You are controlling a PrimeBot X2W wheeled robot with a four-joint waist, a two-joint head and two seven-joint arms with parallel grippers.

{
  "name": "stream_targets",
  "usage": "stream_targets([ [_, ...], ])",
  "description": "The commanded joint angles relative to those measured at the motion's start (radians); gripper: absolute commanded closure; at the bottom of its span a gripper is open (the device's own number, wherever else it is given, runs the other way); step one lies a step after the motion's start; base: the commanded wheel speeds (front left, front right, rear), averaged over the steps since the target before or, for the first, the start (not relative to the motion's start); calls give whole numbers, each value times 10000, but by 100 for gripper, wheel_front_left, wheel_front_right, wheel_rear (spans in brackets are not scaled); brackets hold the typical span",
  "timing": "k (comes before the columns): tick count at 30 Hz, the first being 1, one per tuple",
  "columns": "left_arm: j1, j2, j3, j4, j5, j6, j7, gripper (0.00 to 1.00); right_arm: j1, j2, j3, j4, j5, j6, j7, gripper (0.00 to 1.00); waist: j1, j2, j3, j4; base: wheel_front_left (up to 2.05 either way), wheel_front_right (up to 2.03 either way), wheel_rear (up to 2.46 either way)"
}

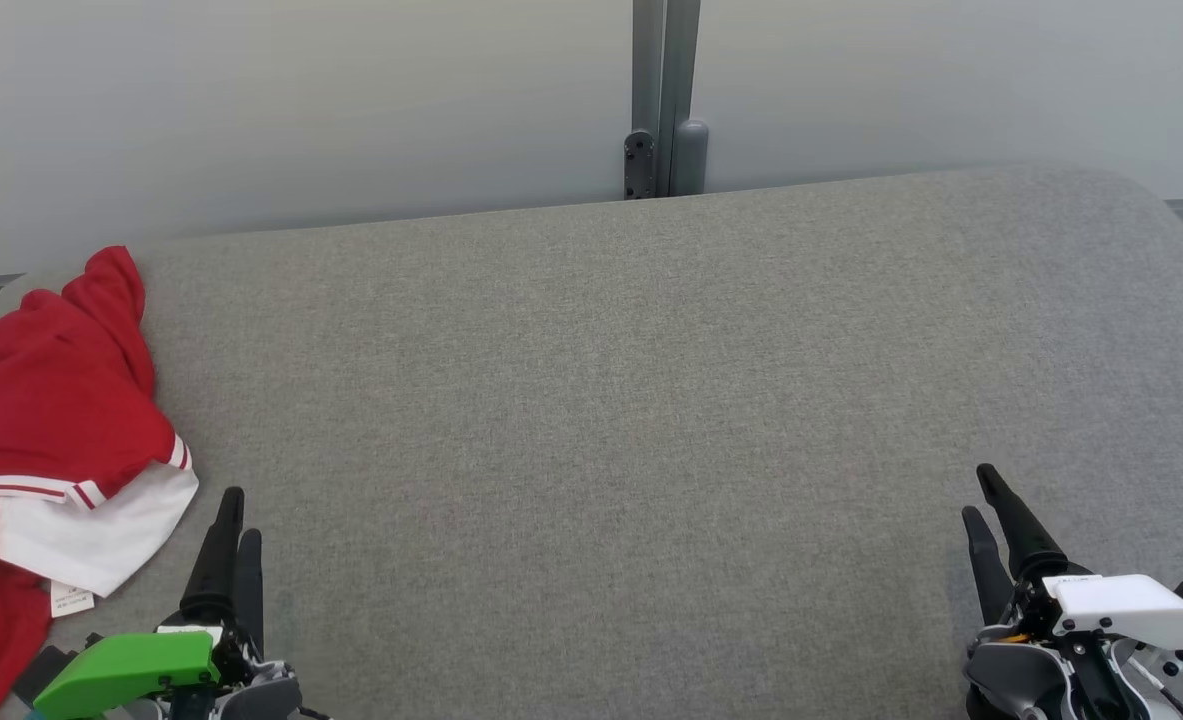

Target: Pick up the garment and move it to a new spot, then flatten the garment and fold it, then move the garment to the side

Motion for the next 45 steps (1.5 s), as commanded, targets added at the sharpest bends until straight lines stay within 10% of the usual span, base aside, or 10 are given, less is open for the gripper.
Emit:
stream_targets([
  [1,-170,19,-144,-169,0,0,-135,0,-110,-43,48,-251,-11,2,-127,0,0,0,1,-1,0,0,0],
  [45,-72,131,-1671,-228,8079,433,-1936,0,317,-850,513,-1828,-8671,5,-1940,0,0,0,-81,2,0,0,0],
])
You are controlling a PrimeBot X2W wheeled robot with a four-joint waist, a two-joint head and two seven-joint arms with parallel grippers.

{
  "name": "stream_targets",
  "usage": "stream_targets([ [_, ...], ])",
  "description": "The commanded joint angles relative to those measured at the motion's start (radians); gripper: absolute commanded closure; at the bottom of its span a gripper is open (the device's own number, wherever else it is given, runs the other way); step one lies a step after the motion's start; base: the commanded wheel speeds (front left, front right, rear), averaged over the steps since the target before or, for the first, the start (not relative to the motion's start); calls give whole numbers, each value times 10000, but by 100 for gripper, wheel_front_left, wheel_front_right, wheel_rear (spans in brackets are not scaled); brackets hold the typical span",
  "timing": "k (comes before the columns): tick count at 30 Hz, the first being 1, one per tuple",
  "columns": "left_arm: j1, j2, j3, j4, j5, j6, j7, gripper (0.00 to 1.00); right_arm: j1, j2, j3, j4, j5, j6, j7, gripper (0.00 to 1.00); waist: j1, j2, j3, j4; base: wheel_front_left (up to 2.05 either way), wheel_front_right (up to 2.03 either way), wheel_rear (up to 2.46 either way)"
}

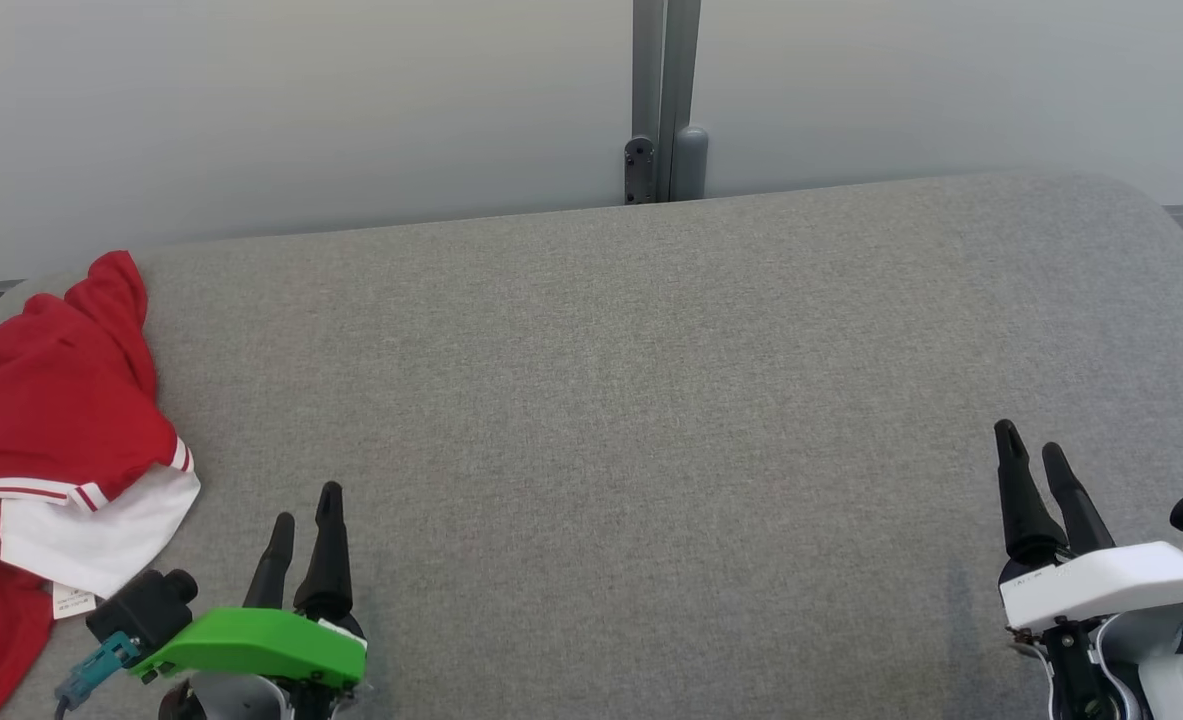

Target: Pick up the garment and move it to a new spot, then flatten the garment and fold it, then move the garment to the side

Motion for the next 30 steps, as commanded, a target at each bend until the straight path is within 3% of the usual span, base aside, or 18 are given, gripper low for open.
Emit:
stream_targets([
  [1,-74,92,-60,-143,460,-15,-124,0,-31,-133,35,-195,-414,3,-141,0,0,0,1,0,0,0,0],
  [30,182,287,-628,-198,4091,128,-931,0,301,-309,125,-88,-3759,4,-946,0,0,0,-85,14,0,0,0],
])
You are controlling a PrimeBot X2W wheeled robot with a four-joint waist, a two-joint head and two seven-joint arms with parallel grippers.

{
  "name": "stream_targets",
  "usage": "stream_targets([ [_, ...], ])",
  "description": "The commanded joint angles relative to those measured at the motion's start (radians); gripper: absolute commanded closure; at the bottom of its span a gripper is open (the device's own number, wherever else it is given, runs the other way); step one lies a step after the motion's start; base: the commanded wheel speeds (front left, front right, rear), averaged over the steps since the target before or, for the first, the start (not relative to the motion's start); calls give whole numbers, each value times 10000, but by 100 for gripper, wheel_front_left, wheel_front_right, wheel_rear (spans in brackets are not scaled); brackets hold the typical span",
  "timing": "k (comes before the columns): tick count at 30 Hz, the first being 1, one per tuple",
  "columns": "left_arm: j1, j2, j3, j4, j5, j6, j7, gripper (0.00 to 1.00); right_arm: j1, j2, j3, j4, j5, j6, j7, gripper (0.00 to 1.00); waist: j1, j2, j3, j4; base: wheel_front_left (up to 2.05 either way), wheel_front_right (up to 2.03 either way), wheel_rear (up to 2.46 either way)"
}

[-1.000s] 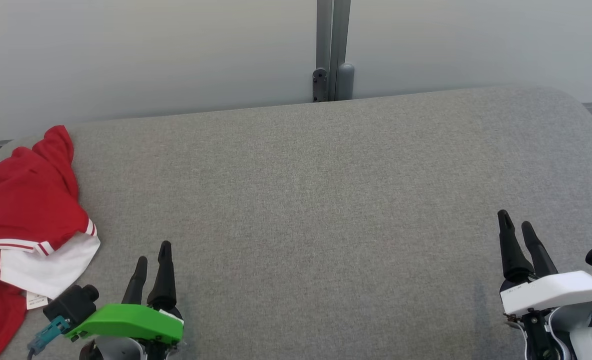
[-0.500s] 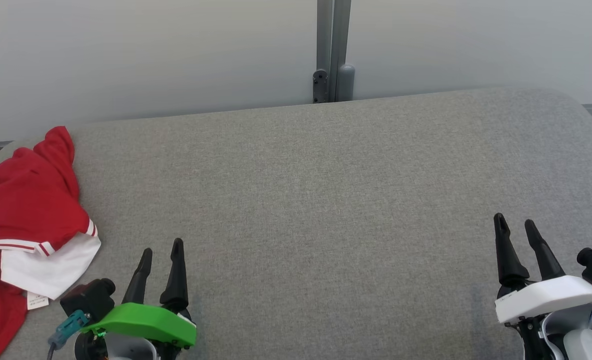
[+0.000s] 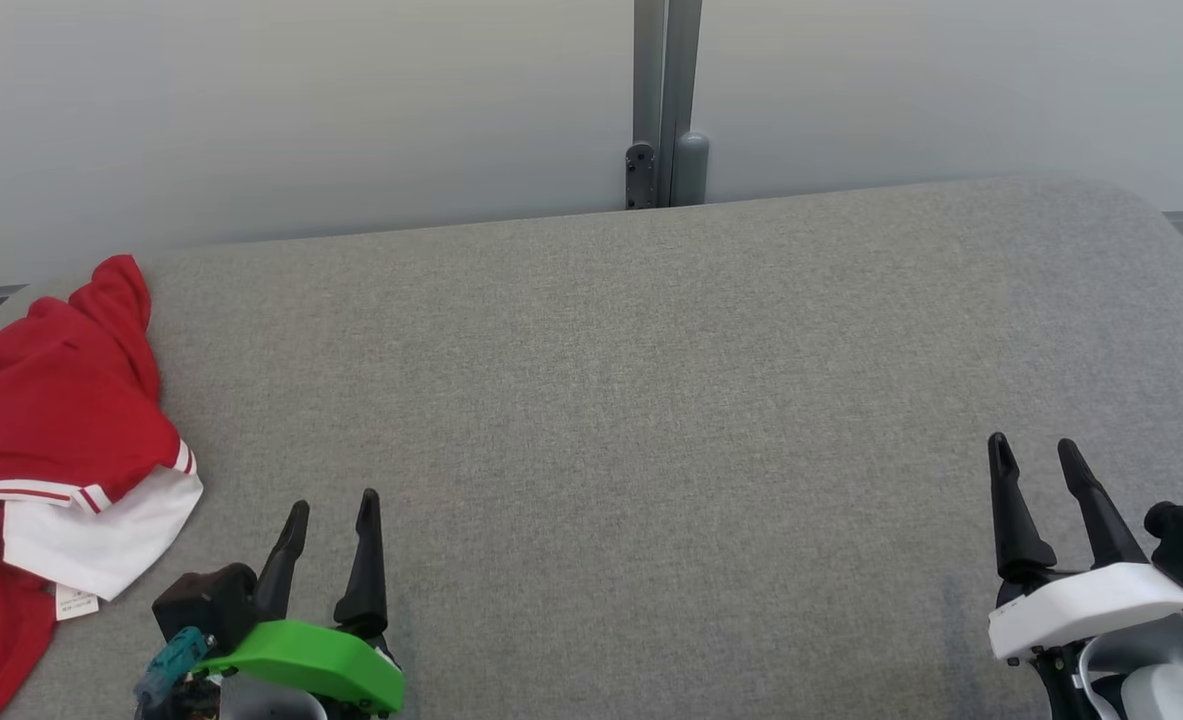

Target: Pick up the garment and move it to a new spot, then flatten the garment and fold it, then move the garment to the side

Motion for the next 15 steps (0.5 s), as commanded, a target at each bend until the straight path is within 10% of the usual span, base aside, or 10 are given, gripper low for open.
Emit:
stream_targets([
  [1,25,117,-11,-19,271,46,-94,0,84,-72,-45,-89,-264,5,-109,0,0,0,-8,4,0,0,0],
  [15,97,167,-107,89,1571,139,-411,0,303,-43,-204,30,-1176,4,-421,0,0,0,-22,42,0,0,0],
])
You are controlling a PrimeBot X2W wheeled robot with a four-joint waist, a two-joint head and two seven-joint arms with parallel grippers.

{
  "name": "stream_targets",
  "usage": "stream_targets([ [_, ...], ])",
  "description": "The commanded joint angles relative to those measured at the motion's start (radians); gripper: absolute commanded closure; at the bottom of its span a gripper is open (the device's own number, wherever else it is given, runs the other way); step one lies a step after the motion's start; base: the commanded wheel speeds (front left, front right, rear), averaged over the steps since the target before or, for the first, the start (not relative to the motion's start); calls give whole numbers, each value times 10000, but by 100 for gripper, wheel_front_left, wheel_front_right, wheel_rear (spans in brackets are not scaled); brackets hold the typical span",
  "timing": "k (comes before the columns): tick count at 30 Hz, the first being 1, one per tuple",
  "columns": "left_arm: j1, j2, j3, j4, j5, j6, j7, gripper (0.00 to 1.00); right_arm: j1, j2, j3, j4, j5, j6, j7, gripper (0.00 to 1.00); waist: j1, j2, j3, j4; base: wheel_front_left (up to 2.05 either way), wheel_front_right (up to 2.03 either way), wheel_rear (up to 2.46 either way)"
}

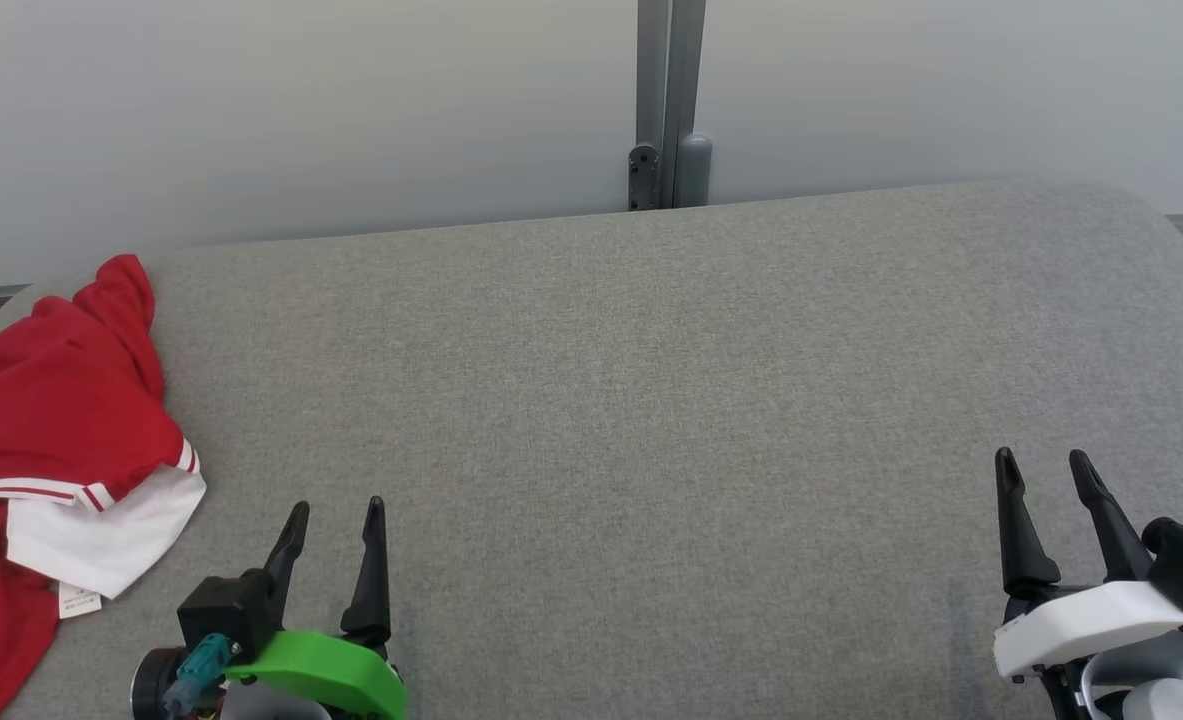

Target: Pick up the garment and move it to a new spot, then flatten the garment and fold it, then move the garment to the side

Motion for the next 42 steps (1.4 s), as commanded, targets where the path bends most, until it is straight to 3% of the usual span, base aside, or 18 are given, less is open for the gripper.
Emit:
stream_targets([
  [1,64,60,-22,-12,244,79,-96,0,88,-53,-28,-39,-228,2,-102,0,0,0,-4,0,0,0,0],
  [30,212,-121,403,421,2136,-73,-636,0,594,75,-209,-145,-1648,4,-657,0,0,0,-67,63,0,0,0],
  [42,185,-174,535,587,2316,-240,-693,0,702,121,-191,-101,-1806,4,-715,0,0,0,-123,103,0,0,0],
])
